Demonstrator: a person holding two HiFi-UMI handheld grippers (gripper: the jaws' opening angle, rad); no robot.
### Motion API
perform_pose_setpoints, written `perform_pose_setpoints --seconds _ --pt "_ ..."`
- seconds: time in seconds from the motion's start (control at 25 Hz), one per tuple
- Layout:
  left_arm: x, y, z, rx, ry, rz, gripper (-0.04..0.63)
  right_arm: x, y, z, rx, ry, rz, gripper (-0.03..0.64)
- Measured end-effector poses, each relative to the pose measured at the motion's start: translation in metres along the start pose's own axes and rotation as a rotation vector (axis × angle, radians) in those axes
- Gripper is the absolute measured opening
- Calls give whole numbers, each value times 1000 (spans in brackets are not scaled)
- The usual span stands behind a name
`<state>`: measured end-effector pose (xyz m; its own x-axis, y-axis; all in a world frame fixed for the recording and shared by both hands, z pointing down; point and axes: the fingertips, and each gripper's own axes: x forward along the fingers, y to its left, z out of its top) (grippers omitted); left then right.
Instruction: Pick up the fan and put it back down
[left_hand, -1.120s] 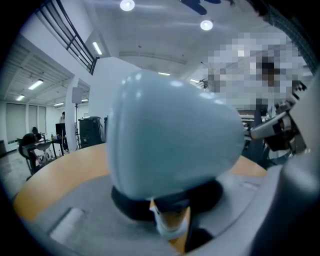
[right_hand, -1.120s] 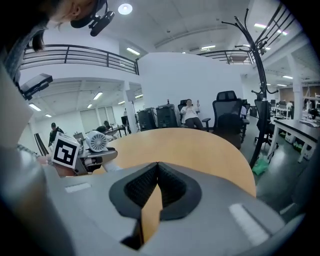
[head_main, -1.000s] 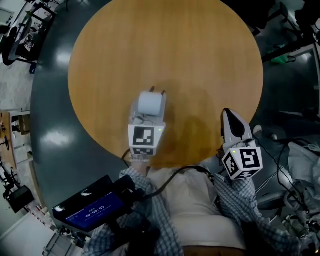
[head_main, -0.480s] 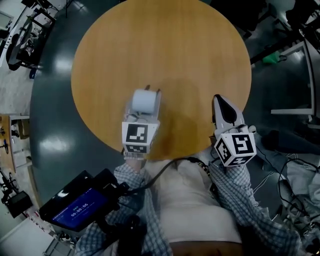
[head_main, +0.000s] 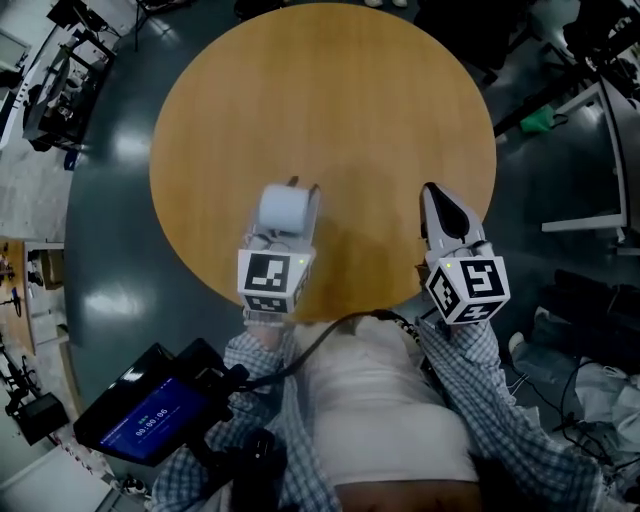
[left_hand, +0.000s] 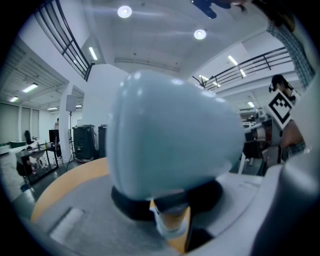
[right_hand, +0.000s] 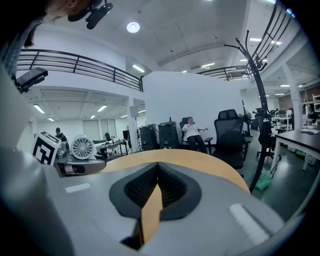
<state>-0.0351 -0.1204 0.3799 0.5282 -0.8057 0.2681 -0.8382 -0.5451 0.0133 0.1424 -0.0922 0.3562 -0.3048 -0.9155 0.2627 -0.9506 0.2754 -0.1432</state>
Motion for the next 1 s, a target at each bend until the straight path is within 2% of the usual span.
perform_pose_setpoints --seconds 0.2,0.64,1.0 --pt "-4 2 15 13 -33 20 126 1 -1 9 -6 -19 11 3" --pt "0 10 9 40 -44 8 126 12 3 1 0 -30 12 3" --pt "-3 11 10 18 -55 6 126 5 1 2 0 -30 3 3"
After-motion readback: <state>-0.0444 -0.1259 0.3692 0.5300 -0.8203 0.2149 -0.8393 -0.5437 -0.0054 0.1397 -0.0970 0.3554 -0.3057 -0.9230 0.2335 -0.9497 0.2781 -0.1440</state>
